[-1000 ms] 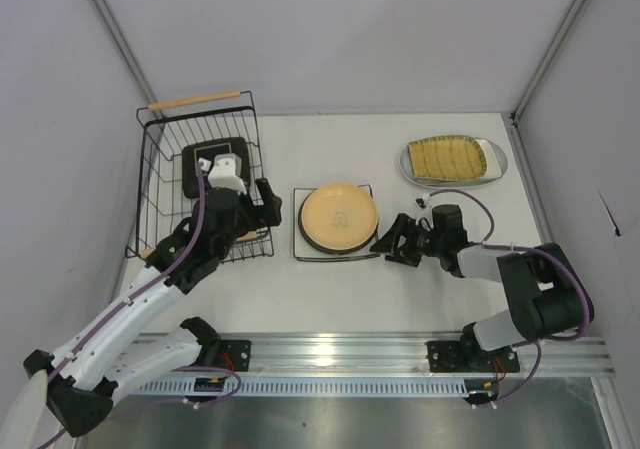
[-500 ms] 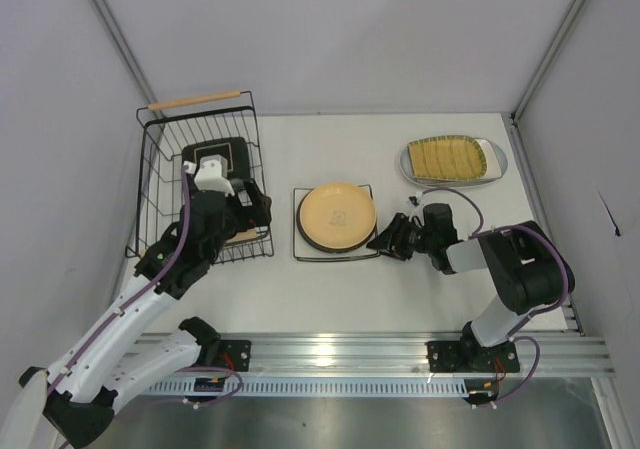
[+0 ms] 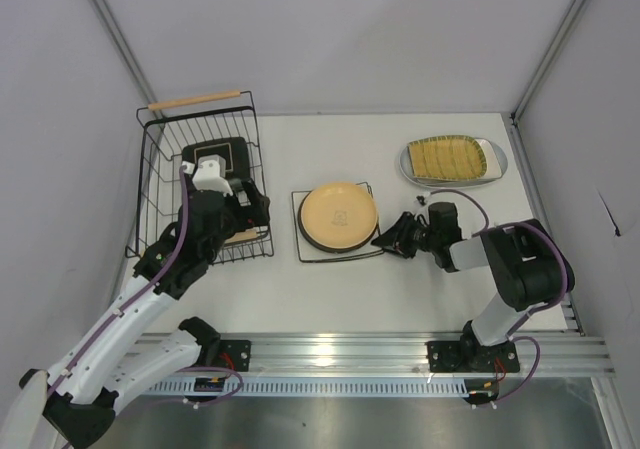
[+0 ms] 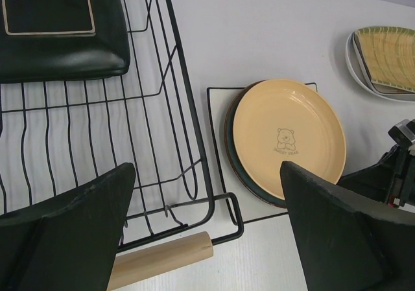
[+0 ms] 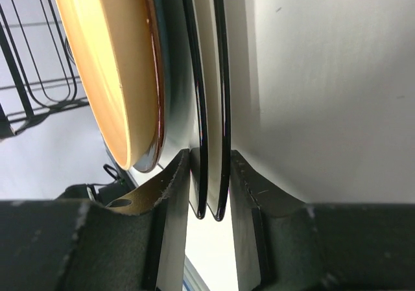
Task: Unload the plates from the dish rack
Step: Place the plate on the table
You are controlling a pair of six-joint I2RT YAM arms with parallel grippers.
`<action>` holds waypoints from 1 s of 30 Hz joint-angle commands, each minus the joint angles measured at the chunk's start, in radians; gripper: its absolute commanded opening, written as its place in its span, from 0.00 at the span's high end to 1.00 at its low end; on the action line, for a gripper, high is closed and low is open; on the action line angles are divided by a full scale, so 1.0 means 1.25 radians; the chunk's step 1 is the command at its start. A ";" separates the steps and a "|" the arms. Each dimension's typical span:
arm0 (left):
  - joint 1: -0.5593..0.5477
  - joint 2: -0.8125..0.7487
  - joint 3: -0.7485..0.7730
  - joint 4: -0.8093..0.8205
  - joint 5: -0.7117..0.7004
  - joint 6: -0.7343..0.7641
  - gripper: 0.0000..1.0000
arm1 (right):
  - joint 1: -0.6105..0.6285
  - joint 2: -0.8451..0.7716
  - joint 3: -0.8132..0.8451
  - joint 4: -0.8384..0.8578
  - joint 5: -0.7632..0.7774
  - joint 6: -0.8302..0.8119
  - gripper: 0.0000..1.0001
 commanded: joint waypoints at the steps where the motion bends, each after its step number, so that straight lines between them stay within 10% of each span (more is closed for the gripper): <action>1: 0.009 -0.006 0.016 -0.001 0.015 0.009 0.00 | -0.049 -0.030 -0.003 -0.029 0.045 -0.032 0.87; 30: 0.010 0.056 0.018 0.038 0.084 -0.006 0.00 | -0.591 -0.159 -0.015 -0.394 0.160 -0.190 1.00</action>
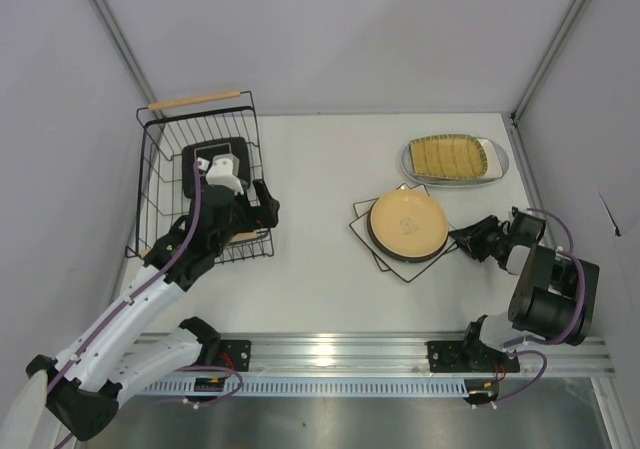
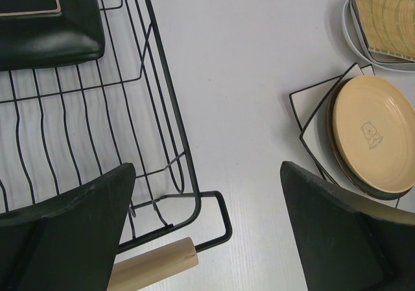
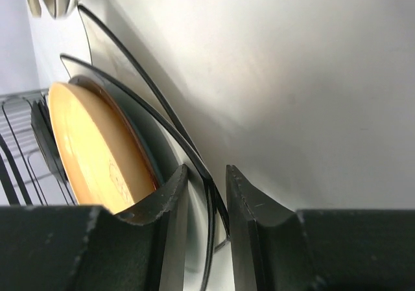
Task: Unload the plates from the dish rack
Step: Place the plate on the table
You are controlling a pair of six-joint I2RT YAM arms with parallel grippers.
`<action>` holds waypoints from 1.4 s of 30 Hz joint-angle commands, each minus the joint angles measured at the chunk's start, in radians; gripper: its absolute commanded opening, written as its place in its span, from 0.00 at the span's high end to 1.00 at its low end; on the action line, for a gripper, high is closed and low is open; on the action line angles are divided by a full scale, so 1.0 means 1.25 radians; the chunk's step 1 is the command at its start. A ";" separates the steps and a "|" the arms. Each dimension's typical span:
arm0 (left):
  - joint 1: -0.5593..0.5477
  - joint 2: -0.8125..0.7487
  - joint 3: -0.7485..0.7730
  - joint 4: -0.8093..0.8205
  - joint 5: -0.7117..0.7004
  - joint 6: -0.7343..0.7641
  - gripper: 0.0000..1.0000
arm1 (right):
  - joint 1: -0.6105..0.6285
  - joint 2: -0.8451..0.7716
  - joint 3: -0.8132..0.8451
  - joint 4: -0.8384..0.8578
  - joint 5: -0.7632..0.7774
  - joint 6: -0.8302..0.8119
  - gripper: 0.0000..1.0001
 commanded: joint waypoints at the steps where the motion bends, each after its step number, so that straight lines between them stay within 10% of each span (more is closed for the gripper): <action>1: 0.007 0.001 0.018 0.031 0.019 -0.005 0.01 | -0.067 -0.003 -0.006 -0.089 0.152 -0.025 1.00; 30: 0.006 0.033 -0.002 0.087 0.125 -0.005 0.00 | -0.427 -0.119 -0.013 -0.194 0.194 -0.023 0.98; 33: 0.007 0.040 -0.015 0.104 0.153 -0.013 0.00 | -0.427 -0.110 -0.022 -0.189 0.167 -0.022 0.56; 34: 0.007 0.045 -0.018 0.115 0.165 -0.015 0.00 | -0.427 -0.108 -0.023 -0.191 0.161 -0.023 0.01; 42: 0.006 0.042 -0.041 0.148 0.229 -0.017 0.00 | -0.438 -0.171 -0.042 -0.215 0.110 -0.008 0.00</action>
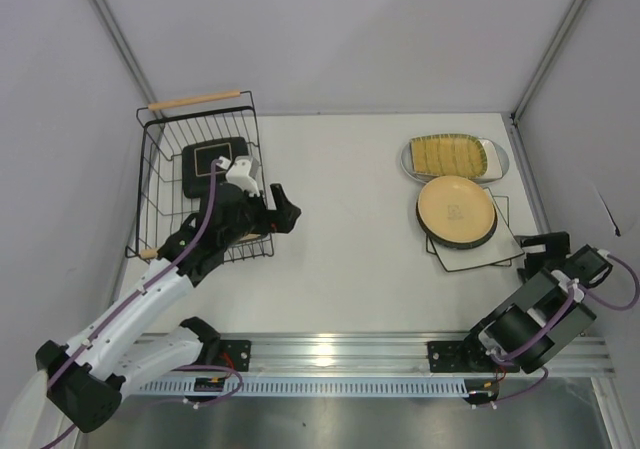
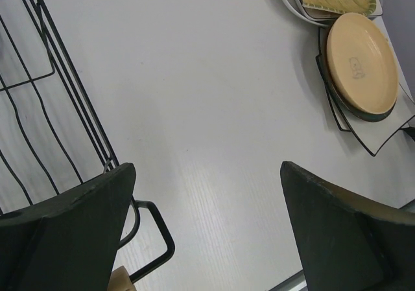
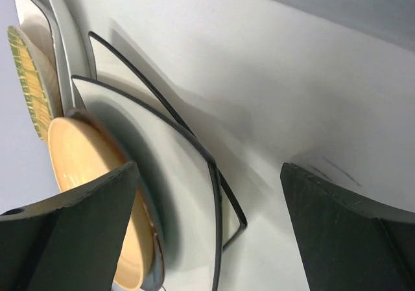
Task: Unload the plates from the dish rack
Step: Place the plate on the table
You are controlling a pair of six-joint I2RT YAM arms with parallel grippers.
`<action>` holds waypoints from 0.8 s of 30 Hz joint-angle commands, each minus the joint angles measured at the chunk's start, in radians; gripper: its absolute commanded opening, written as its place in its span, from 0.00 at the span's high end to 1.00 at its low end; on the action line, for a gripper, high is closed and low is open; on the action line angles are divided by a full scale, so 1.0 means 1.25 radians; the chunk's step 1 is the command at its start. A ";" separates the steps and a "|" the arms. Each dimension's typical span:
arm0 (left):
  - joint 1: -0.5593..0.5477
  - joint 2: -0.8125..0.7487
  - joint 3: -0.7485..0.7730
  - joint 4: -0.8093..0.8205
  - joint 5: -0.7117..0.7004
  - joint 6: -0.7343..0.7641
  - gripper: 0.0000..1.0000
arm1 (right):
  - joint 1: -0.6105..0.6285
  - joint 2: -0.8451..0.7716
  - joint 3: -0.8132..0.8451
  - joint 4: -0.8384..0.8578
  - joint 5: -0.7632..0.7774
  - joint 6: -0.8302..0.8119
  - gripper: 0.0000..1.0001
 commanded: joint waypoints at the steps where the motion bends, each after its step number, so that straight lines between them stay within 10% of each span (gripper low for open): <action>1: 0.005 -0.008 -0.004 0.050 0.041 -0.014 0.00 | -0.009 -0.045 -0.032 -0.108 0.033 0.005 0.00; 10: 0.005 -0.018 -0.012 0.056 0.051 -0.012 0.00 | -0.064 -0.249 0.033 -0.272 0.135 0.029 0.00; 17: 0.004 -0.025 -0.017 0.056 0.051 -0.012 0.01 | -0.104 -0.249 0.069 -0.232 -0.045 0.026 0.00; 24: 0.005 -0.030 -0.020 0.053 0.070 -0.009 0.01 | 0.117 -0.181 0.163 -0.297 -0.098 -0.099 0.00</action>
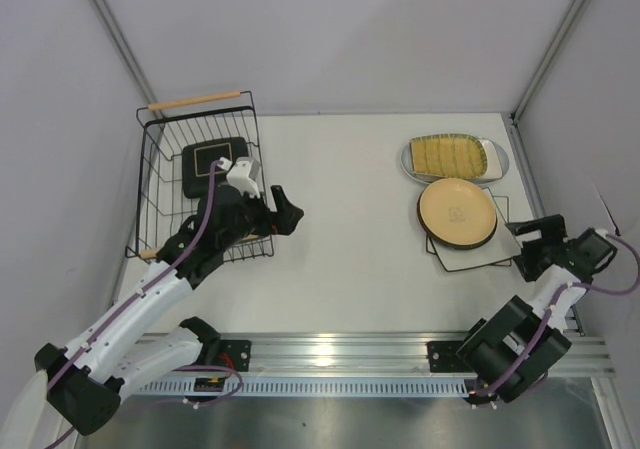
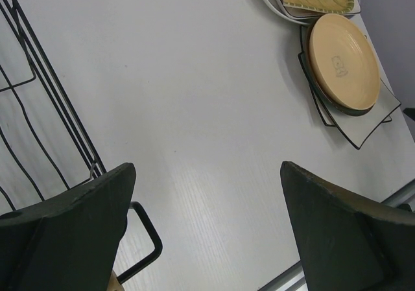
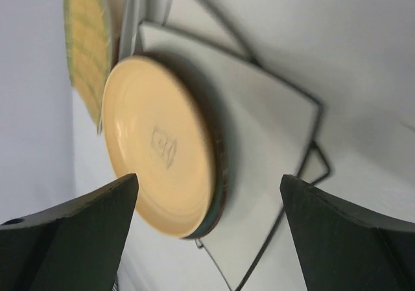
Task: Unload the plates from the dish rack
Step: Place the plate on the table
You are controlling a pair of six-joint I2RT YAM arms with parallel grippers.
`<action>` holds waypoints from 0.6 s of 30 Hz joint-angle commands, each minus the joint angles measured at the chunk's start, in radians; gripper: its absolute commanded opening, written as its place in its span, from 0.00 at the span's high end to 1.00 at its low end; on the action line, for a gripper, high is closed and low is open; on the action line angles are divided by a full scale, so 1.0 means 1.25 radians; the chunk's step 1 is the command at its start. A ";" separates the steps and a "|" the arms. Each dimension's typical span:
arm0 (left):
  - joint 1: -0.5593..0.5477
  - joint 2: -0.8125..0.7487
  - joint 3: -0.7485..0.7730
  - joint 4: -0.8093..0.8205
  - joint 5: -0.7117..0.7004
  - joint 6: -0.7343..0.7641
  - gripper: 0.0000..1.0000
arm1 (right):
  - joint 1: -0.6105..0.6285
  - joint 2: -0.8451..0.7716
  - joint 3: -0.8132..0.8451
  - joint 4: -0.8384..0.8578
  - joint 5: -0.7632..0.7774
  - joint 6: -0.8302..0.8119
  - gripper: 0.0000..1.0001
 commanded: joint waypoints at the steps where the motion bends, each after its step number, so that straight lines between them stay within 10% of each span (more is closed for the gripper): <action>1: 0.005 -0.018 -0.001 0.020 0.023 -0.007 0.00 | 0.105 -0.012 0.076 -0.035 -0.021 -0.093 0.00; 6: 0.004 -0.032 0.003 0.000 0.011 0.006 0.00 | 0.179 -0.124 0.044 -0.053 0.007 -0.117 0.28; 7: 0.005 -0.034 0.003 -0.005 -0.013 0.010 0.00 | 0.187 -0.131 0.039 -0.057 0.007 -0.122 0.58; 10: 0.005 -0.037 0.004 -0.009 -0.019 0.015 0.00 | 0.229 -0.118 0.040 -0.086 -0.018 -0.174 1.00; 18: 0.005 -0.020 0.004 -0.003 -0.016 0.012 0.00 | 0.418 0.005 0.062 -0.119 -0.145 -0.196 1.00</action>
